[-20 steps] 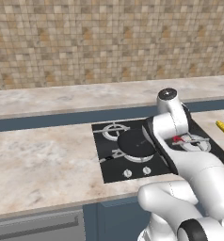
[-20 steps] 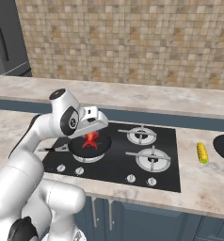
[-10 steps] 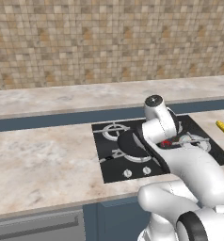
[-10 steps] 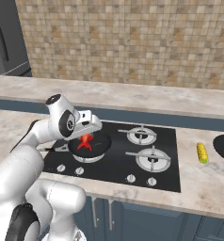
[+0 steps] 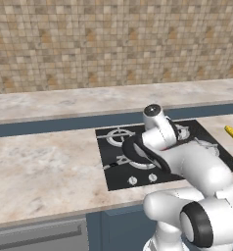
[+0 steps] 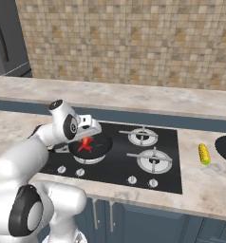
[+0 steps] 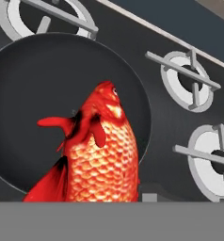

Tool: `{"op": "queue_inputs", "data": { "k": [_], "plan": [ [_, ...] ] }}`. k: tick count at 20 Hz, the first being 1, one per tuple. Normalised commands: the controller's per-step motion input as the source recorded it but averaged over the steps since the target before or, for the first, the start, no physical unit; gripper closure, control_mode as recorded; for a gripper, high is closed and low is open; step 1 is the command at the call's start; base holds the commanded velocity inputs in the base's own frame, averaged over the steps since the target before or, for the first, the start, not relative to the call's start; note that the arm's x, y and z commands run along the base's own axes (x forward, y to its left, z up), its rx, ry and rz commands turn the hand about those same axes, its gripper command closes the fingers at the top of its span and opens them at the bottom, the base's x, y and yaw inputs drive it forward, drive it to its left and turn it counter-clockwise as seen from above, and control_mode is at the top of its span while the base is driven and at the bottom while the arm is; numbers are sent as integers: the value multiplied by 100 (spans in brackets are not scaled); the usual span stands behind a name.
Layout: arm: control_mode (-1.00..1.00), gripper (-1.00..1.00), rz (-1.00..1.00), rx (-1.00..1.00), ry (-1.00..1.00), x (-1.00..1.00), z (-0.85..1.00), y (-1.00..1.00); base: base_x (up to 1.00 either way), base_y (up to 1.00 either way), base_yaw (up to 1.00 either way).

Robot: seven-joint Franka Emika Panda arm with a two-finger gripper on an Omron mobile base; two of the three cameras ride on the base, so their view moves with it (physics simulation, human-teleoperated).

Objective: Place both pans onto different burners. Then place the corn and the fish on different pans.

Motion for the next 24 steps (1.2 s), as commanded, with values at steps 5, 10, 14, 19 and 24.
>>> {"op": "queue_inputs", "data": {
  "k": [5,10,14,19,24],
  "plan": [
    [-100,100,0,1,0,25,-31,10,0,0,0],
    [-100,100,0,0,0,16,-33,13,0,0,0],
    [-100,100,0,0,0,6,-35,9,0,0,0],
    [-100,100,0,0,0,5,-27,2,0,0,0],
    [-100,100,0,0,0,14,-7,0,0,0,0]
  ]
}}
